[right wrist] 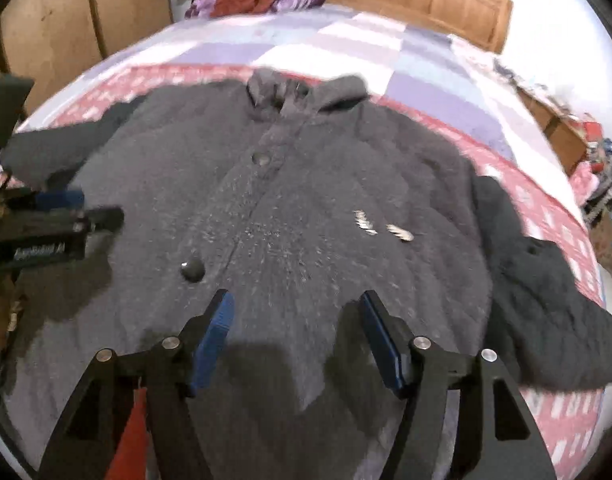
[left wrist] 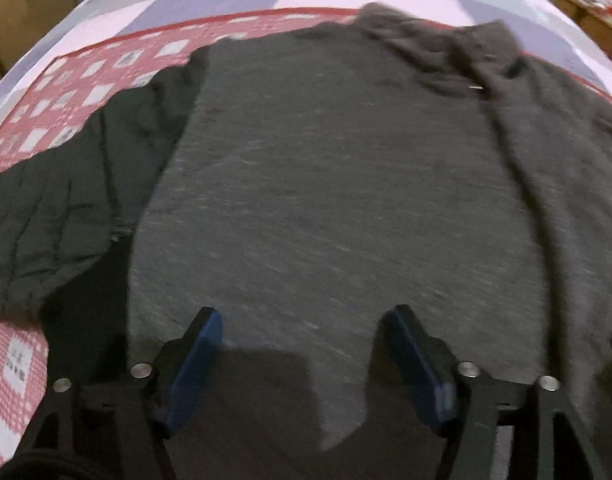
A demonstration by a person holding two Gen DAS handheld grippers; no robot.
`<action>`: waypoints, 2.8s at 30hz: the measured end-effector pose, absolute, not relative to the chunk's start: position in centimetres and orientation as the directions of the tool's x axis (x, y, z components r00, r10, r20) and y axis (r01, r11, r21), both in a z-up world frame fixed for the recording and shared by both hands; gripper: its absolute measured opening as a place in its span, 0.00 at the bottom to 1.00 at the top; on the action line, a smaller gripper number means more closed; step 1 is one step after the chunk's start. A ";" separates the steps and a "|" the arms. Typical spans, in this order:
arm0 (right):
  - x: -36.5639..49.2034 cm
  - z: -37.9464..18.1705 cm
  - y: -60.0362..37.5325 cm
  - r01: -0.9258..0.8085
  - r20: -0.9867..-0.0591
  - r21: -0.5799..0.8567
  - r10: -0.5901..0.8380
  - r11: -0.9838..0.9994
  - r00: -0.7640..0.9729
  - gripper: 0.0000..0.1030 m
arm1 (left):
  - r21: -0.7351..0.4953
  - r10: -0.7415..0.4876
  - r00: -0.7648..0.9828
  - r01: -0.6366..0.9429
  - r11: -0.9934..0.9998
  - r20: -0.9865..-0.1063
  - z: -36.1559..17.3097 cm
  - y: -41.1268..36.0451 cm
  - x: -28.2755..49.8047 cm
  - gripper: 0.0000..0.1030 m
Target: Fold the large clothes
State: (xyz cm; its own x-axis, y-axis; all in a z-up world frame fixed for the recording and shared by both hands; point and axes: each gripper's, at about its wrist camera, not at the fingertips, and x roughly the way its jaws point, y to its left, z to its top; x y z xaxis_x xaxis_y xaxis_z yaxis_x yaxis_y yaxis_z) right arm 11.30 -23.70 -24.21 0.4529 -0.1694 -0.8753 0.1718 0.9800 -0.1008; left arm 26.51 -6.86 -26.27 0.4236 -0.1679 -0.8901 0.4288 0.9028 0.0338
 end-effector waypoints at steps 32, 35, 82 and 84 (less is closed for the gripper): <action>14.9 -25.9 -39.5 0.393 -0.880 -0.147 -0.302 0.907 0.366 0.69 | 0.113 -0.097 0.485 0.385 0.916 -0.869 -27.2 -6.7 34.3 0.91; 12.1 -25.4 -42.6 0.468 -0.870 -0.116 -0.317 0.876 0.377 0.69 | 0.132 -0.080 0.496 0.378 0.916 -0.865 -26.8 -6.9 33.8 0.89; -21.9 -25.4 -65.9 0.903 -0.844 0.407 -0.324 0.134 0.428 0.74 | 0.165 -0.168 0.524 0.530 0.832 -0.835 -27.7 -21.5 22.5 1.00; -21.3 -24.5 -66.4 0.878 -0.810 0.454 -0.342 0.149 0.477 0.74 | 0.167 -0.166 0.526 0.529 0.832 -0.834 -27.7 -21.5 22.4 1.00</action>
State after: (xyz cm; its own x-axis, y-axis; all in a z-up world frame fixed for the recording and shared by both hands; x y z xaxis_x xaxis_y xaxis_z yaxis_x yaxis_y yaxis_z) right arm -21.33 -66.38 -24.49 0.4767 -0.3418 -0.8099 0.8784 0.1490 0.4541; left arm 22.42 -21.50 -27.67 0.5255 -0.1660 -0.8344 0.5285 0.8323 0.1673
